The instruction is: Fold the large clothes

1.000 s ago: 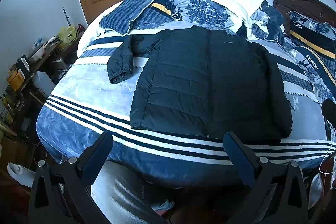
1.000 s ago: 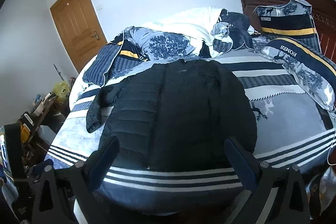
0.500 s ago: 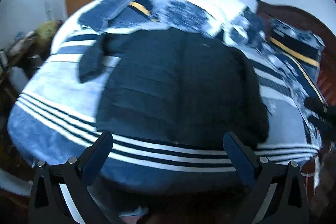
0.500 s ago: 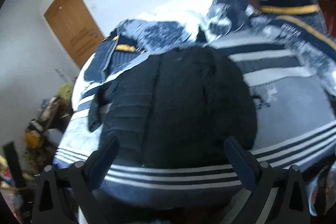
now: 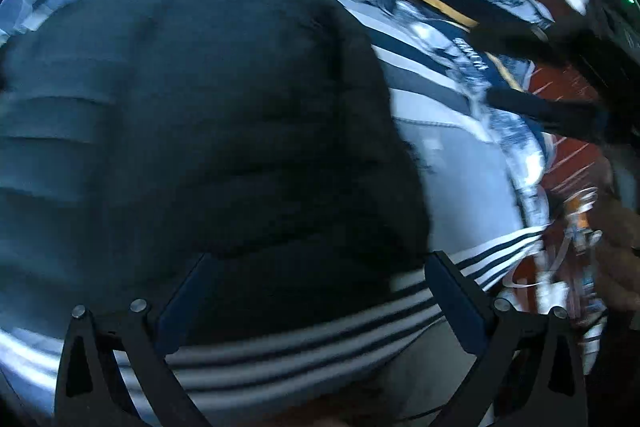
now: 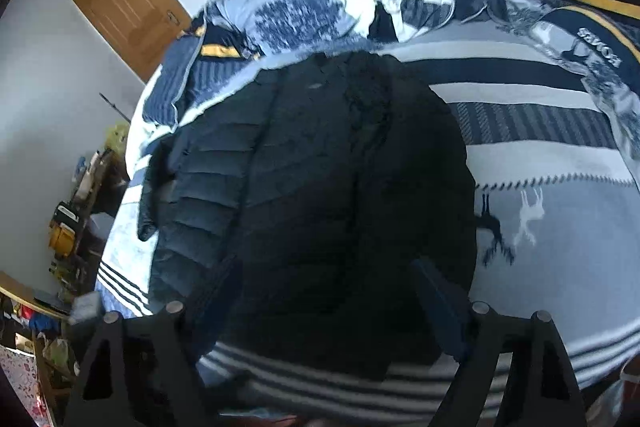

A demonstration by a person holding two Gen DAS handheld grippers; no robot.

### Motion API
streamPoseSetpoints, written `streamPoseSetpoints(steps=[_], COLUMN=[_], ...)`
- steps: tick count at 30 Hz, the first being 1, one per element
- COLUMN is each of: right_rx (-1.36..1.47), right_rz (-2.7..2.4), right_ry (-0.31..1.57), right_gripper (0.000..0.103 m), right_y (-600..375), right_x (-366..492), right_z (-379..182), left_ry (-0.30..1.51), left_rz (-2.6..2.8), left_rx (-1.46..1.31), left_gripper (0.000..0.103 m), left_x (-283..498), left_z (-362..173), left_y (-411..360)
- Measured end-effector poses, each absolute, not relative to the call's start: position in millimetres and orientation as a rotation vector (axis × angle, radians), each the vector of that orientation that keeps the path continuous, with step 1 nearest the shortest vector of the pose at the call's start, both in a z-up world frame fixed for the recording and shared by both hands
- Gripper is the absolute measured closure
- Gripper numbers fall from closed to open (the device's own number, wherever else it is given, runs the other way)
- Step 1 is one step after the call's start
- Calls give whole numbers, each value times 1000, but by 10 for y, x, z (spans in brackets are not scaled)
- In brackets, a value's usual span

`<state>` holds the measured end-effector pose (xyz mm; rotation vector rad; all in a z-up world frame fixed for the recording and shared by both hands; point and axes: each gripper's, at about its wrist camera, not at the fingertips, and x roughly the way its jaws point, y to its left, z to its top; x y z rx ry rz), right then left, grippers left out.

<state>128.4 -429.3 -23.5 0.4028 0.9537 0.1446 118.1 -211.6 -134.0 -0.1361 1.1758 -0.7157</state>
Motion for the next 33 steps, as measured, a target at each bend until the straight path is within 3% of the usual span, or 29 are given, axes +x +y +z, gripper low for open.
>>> streamPoseSetpoints(steps=[1, 3, 10, 12, 14, 15, 16, 19, 26, 30, 33], right_rx=[415, 434, 515, 535, 503, 453, 436, 553, 537, 486, 449], right_rz=[160, 204, 183, 175, 166, 144, 111, 118, 229, 318, 377], right_ry=[979, 1066, 1230, 1249, 1258, 1272, 1304, 1346, 1112, 1062, 1080], right_gripper=[19, 20, 20, 20, 22, 40, 74, 92, 98, 98, 98], right_y=[-4353, -4459, -4879, -4881, -4837, -4805, -4813, -4908, -4502, -4056, -3651], right_x=[1437, 1789, 2742, 2906, 3003, 3057, 3098, 3082, 2977, 3224, 3500], right_z=[-303, -532, -1285, -1442, -1541, -1621, -1731, -1901, -905, -379, -344], left_ry=[1196, 1247, 1309, 1310, 1289, 1269, 1234, 1188, 1040, 1009, 1007], left_rz=[-762, -787, -872, -888, -918, -927, -947, -959, -1014, -959, -894], left_rx=[-177, -208, -199, -208, -267, -281, -308, -368, -429, -395, -382], left_gripper=[4, 29, 68, 95, 97, 98, 98, 99, 99, 99, 99], left_x=[1256, 1399, 1462, 1455, 1454, 1484, 1495, 1569, 1813, 2030, 2240], left_z=[-1440, -1638, -1951, -1931, -1803, -1745, -1611, -1257, -276, -136, -199], left_y=[-2207, -2396, -2706, -2719, -2659, -2676, -2602, -2386, -1597, -1196, -813])
